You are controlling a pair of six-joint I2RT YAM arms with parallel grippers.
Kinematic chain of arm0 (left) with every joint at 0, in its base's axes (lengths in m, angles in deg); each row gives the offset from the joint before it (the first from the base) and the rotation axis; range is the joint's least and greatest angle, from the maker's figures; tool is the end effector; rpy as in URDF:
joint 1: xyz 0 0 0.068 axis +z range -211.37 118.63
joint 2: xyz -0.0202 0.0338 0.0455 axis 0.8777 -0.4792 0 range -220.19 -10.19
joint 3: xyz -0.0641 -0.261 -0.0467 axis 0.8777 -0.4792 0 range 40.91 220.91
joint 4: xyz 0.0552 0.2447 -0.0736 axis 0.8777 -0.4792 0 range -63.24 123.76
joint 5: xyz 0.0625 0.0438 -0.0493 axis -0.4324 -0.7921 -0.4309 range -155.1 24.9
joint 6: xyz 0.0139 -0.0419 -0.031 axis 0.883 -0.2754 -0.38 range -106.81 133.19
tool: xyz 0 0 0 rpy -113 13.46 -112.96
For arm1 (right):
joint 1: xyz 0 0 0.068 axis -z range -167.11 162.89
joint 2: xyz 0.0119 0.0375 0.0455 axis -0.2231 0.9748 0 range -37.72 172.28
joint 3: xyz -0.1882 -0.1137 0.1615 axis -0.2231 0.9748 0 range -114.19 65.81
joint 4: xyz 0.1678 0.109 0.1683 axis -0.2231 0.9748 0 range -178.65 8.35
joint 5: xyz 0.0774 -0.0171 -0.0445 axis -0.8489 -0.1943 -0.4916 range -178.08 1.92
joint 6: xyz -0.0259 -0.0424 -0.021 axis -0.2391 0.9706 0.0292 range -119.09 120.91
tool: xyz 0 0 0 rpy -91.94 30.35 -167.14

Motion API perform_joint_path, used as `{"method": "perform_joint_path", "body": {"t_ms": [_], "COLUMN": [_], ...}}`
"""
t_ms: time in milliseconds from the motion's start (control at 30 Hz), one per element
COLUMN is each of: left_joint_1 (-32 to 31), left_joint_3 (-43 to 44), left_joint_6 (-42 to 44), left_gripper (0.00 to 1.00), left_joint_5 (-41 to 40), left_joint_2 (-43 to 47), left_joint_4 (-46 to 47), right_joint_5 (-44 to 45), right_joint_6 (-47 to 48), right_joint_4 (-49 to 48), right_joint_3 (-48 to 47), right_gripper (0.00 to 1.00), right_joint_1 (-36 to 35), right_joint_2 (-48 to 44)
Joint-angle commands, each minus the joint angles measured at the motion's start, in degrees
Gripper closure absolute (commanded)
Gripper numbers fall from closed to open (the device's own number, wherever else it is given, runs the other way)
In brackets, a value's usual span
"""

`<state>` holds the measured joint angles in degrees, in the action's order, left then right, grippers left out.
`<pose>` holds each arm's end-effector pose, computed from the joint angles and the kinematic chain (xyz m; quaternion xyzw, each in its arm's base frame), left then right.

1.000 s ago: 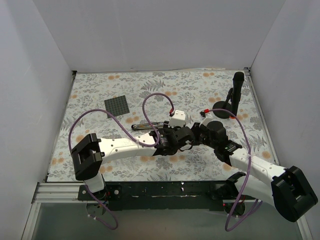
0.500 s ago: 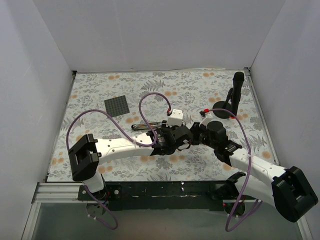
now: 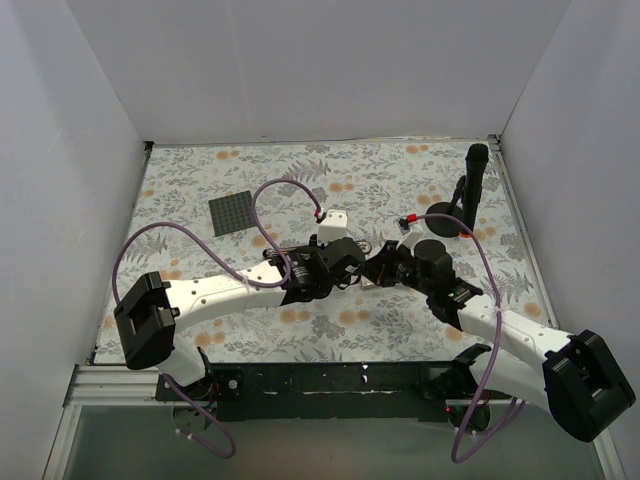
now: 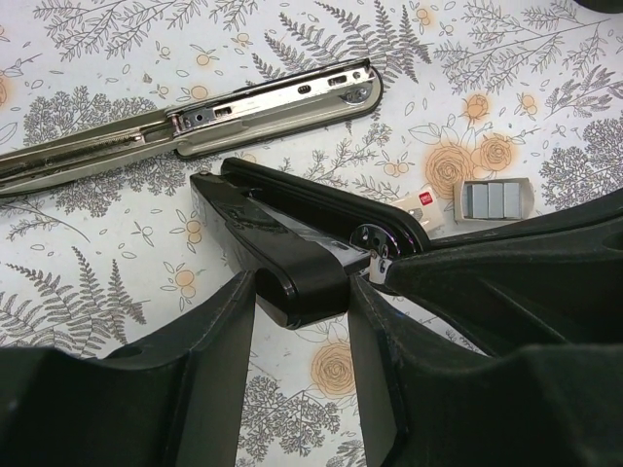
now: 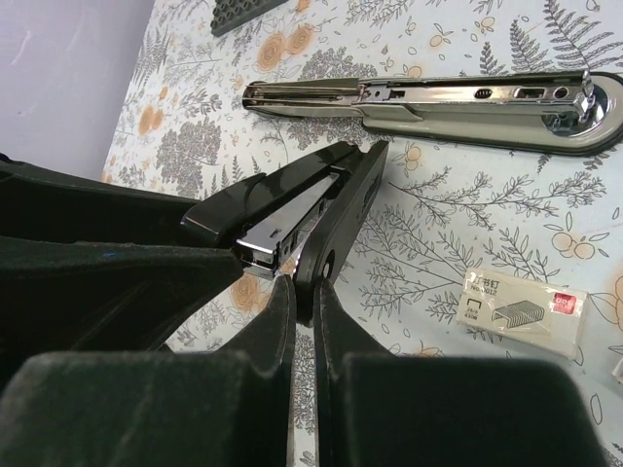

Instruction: Load the staples into the stapler

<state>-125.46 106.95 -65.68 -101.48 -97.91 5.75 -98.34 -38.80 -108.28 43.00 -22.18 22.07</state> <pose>0.1613 -0.2836 0.2642 -0.2214 0.8706 -0.2173 0.3819 0.1788 0.1333 0.2097 -0.0205 0.8039 0.4155 0.4251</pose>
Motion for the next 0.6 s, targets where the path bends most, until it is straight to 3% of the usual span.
{"method": "perform_joint_path", "body": {"t_ms": [0, 567], "left_joint_1": [4.6, 8.2], "left_joint_3": [-0.7, -4.9], "left_joint_6": [2.3, 2.5], "left_gripper": [0.90, 0.91], "left_joint_5": [-12.4, -11.8], "left_joint_2": [5.5, 7.7], "left_joint_4": [-5.1, -4.0], "right_joint_5": [3.7, 5.9], "right_joint_6": [2.3, 3.6], "right_joint_4": [7.4, 9.4], "right_joint_3": [-0.1, -1.0], "right_gripper": [0.99, 0.99], "right_joint_1": [1.1, 1.1], "right_joint_2": [1.5, 4.4]}}
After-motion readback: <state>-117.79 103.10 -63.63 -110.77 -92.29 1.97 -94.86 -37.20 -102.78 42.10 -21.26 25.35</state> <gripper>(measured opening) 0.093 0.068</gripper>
